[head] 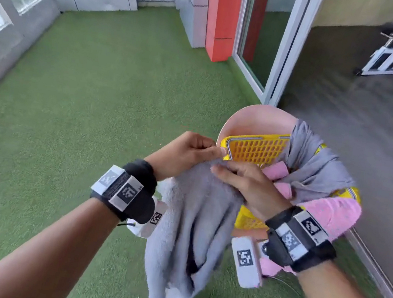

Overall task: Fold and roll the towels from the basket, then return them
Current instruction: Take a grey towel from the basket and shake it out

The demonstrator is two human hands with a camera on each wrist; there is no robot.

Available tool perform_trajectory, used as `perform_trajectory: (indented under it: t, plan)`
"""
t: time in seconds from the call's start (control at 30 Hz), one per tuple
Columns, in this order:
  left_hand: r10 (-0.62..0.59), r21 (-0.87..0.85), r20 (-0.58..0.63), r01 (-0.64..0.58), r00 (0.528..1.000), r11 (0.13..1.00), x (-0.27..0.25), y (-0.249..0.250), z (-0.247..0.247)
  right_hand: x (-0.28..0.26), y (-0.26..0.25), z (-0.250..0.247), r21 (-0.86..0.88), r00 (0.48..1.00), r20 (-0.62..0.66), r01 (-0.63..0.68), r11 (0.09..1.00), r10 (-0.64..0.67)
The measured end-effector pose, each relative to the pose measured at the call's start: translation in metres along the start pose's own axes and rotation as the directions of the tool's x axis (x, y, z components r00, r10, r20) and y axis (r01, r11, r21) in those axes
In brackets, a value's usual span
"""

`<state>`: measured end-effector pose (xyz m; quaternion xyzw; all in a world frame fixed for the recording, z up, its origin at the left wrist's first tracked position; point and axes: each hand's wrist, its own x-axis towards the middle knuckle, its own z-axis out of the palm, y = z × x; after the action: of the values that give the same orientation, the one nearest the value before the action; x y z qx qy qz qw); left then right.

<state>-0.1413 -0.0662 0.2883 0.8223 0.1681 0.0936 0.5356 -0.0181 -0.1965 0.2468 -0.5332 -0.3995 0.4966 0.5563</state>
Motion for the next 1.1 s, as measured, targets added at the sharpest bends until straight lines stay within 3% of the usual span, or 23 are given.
perform_trajectory:
  t: [0.07,0.17,0.23,0.33,0.37,0.43,0.5,0.53,0.57,0.67,0.77,0.9,0.97,1.1]
  plan:
    - [-0.048,-0.009,0.067,0.048,0.997,0.999,0.009,-0.005,0.013,-0.007,-0.004,-0.031,0.134,0.983,-0.179,0.061,0.989,-0.036]
    - [-0.094,-0.034,0.076,0.097,0.993,0.995,0.018,-0.007,0.027,-0.026,-0.002,-0.088,0.270,0.911,-0.411,0.147,0.951,-0.024]
    - [-0.068,-0.047,0.089,0.072,0.994,0.996,0.030,0.002,0.042,-0.040,0.004,-0.093,0.245,0.935,-0.353,0.109,0.963,-0.016]
    - [-0.011,-0.052,0.148,0.019,0.989,0.998,0.051,0.017,0.072,-0.057,0.015,-0.076,0.063,0.993,-0.117,-0.017,0.998,0.025]
    - [-0.018,-0.068,0.181,0.031,0.983,0.997,0.053,0.020,0.082,-0.062,0.017,-0.077,0.012,0.991,-0.134,-0.007,1.000,0.009]
    - [-0.038,-0.036,0.249,0.048,0.968,0.998,0.052,0.021,0.096,-0.073,0.016,-0.092,0.047,0.951,-0.308,0.032,0.998,-0.016]
    - [-0.052,0.002,0.295,0.054,0.954,0.999,0.047,0.017,0.105,-0.091,0.015,-0.115,0.211,0.838,-0.545,0.106,0.972,0.028]
    - [-0.039,0.008,0.308,0.038,0.950,0.999,0.048,0.015,0.109,-0.100,0.018,-0.123,0.241,0.797,-0.602,0.138,0.961,0.036]
    - [-0.018,0.001,0.315,0.019,0.949,1.000,0.051,0.017,0.113,-0.108,0.020,-0.124,0.222,0.794,-0.607,0.132,0.966,0.031]
    - [0.067,-0.029,0.328,-0.061,0.942,0.998,0.064,0.027,0.131,-0.124,0.036,-0.099,0.070,0.920,-0.391,-0.005,0.998,0.032]
    - [0.095,-0.020,0.436,-0.096,0.895,0.995,0.062,0.031,0.150,-0.145,0.038,-0.080,0.035,0.918,-0.397,-0.003,0.999,0.017]
    - [0.134,-0.038,0.544,-0.135,0.828,0.990,0.038,0.015,0.158,-0.182,0.034,-0.081,-0.021,0.815,-0.577,0.059,0.998,-0.060]
    - [0.135,-0.076,0.559,-0.111,0.818,0.991,0.029,0.004,0.154,-0.193,0.037,-0.078,-0.038,0.728,-0.679,0.096,0.995,-0.096]
    - [0.093,-0.356,0.449,0.082,0.889,0.931,0.008,-0.021,0.149,-0.207,0.054,-0.054,-0.007,0.505,-0.854,0.235,0.972,-0.128]
